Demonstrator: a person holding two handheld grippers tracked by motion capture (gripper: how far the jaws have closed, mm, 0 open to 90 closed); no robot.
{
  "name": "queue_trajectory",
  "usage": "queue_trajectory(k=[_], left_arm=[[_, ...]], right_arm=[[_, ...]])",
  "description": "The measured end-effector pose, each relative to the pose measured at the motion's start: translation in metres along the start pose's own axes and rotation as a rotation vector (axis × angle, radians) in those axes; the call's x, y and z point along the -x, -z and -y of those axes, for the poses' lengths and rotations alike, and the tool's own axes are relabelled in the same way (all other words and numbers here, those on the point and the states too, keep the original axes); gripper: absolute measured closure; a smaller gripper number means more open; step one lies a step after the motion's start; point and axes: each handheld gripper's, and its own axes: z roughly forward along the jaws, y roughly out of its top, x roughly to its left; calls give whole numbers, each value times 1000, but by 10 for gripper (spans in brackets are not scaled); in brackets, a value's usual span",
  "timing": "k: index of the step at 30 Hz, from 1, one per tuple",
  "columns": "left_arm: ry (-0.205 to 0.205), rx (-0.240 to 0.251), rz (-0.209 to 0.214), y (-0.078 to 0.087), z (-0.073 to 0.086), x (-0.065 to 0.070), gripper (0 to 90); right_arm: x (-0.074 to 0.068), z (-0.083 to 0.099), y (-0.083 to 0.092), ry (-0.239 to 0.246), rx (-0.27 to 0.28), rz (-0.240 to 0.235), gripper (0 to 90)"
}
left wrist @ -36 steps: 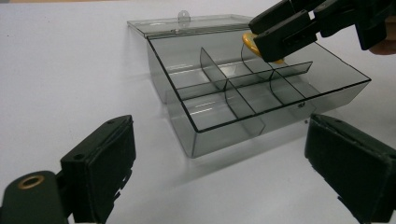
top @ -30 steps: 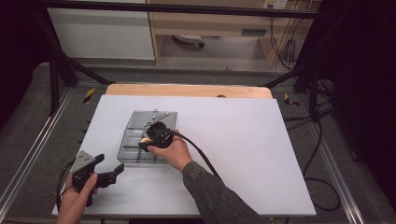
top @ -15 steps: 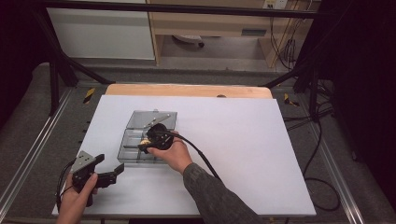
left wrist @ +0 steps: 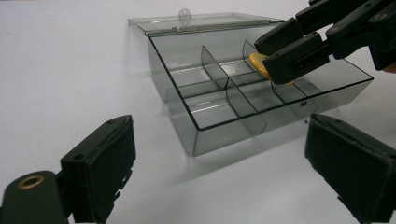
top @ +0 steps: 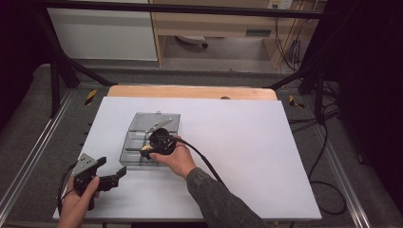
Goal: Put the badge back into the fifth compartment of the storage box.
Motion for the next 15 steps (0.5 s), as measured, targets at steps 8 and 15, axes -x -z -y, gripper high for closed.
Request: queue_trajectory(k=[8,15], left_arm=[[1,-1,2,0,0,0,89],[4,0,1,0,0,0,89]], right_arm=[[-2,2,-1,1,-18,1,468],[-2,0,3,2,-11,9,428]])
